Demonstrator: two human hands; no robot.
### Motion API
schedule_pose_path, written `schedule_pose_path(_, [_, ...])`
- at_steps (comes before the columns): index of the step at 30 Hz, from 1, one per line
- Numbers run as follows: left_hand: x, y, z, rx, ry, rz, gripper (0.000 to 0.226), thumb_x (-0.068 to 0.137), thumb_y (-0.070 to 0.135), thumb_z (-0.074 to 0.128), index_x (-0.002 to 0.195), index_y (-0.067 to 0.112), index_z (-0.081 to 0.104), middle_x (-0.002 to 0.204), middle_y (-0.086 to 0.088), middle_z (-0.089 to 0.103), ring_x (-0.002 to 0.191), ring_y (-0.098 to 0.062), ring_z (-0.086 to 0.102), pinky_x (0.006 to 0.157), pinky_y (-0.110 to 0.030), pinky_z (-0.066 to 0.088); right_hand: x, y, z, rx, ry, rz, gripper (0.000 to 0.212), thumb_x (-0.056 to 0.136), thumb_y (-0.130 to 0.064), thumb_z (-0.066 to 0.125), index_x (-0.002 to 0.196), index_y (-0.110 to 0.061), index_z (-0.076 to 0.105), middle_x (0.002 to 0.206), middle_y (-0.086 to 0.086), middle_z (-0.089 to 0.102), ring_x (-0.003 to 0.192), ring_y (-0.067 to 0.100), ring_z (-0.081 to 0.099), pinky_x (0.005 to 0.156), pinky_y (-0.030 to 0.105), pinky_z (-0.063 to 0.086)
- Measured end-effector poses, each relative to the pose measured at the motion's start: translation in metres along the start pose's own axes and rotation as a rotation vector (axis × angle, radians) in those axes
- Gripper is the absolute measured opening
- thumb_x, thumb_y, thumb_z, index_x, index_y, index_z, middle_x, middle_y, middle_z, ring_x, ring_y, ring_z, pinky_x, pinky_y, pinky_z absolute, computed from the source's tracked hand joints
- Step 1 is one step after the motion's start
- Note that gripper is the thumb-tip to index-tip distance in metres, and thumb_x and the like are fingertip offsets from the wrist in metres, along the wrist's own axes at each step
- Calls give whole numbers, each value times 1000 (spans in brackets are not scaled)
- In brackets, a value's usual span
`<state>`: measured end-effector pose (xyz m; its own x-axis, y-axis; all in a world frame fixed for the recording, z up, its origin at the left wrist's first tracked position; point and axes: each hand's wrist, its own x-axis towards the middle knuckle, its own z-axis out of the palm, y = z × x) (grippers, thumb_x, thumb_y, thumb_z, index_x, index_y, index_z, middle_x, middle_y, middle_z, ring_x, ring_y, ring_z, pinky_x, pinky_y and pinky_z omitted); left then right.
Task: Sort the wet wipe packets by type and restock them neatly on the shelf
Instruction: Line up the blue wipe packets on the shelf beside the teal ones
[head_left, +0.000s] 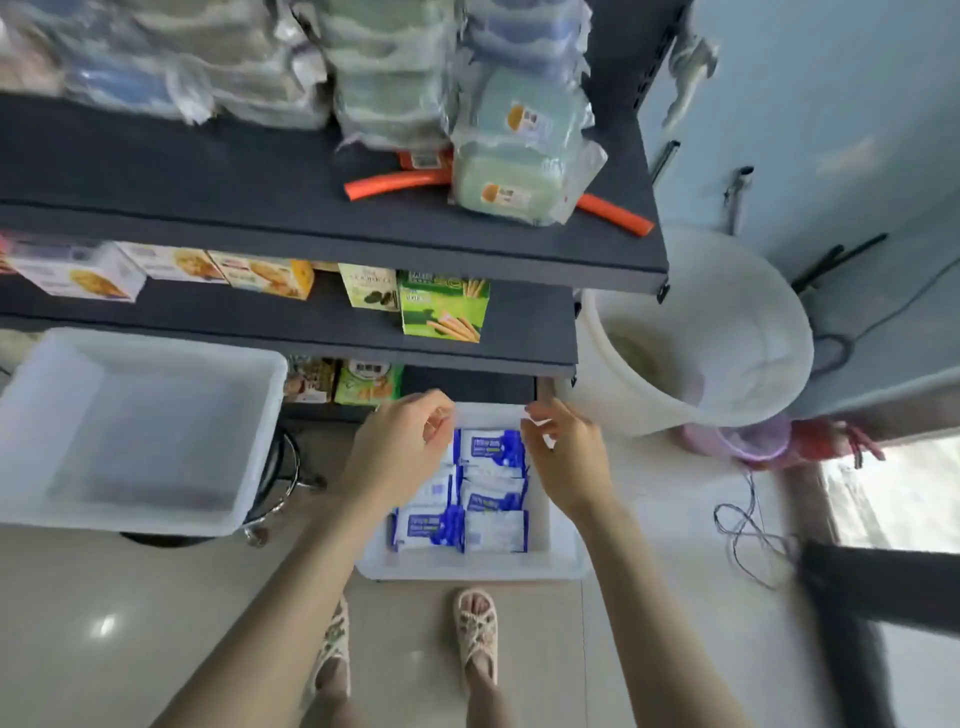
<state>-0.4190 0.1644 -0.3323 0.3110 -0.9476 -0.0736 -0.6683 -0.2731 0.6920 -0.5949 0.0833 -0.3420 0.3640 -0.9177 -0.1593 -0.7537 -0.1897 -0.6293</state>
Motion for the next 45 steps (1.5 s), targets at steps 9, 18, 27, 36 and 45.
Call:
schedule_pose_path(9, [-9,-97,187,-63,-207,-423,17,91,16,59,106,10,63,98,-1,69,80,-15,60,70,-28,46,20,156,116,44,-248,238,14,92,-12,56,103,-8,64,104,8,68,88,22,64,77,35,53])
schedule_pose_path(18, [-30,-219,335,-9,-290,-700,46,83,12,68,126,5,54,125,-14,53,115,-27,50,92,-37,44,17,279,258,-29,-448,441,37,88,-21,65,123,-12,57,126,6,56,118,26,50,93,32,42])
schedule_pose_path(27, [-30,-258,362,406,-198,-432,59,57,6,86,109,12,60,116,-16,47,107,-37,46,87,-47,38,16,312,304,-296,-423,387,67,71,-35,79,124,-21,39,131,4,30,122,27,26,105,36,18])
schedule_pose_path(36, [-15,-263,339,311,-346,-393,31,80,13,74,104,4,58,102,-14,64,89,-28,59,76,-37,47,44,310,283,-344,-519,331,20,88,-26,66,102,-13,61,98,4,65,93,26,54,85,35,37])
schedule_pose_path(45, [-28,-219,276,151,-60,-448,24,90,22,63,103,2,59,87,-6,49,81,-21,51,62,-25,27,25,276,247,-22,-519,392,7,89,-19,63,90,-13,60,98,7,64,92,27,58,74,34,49])
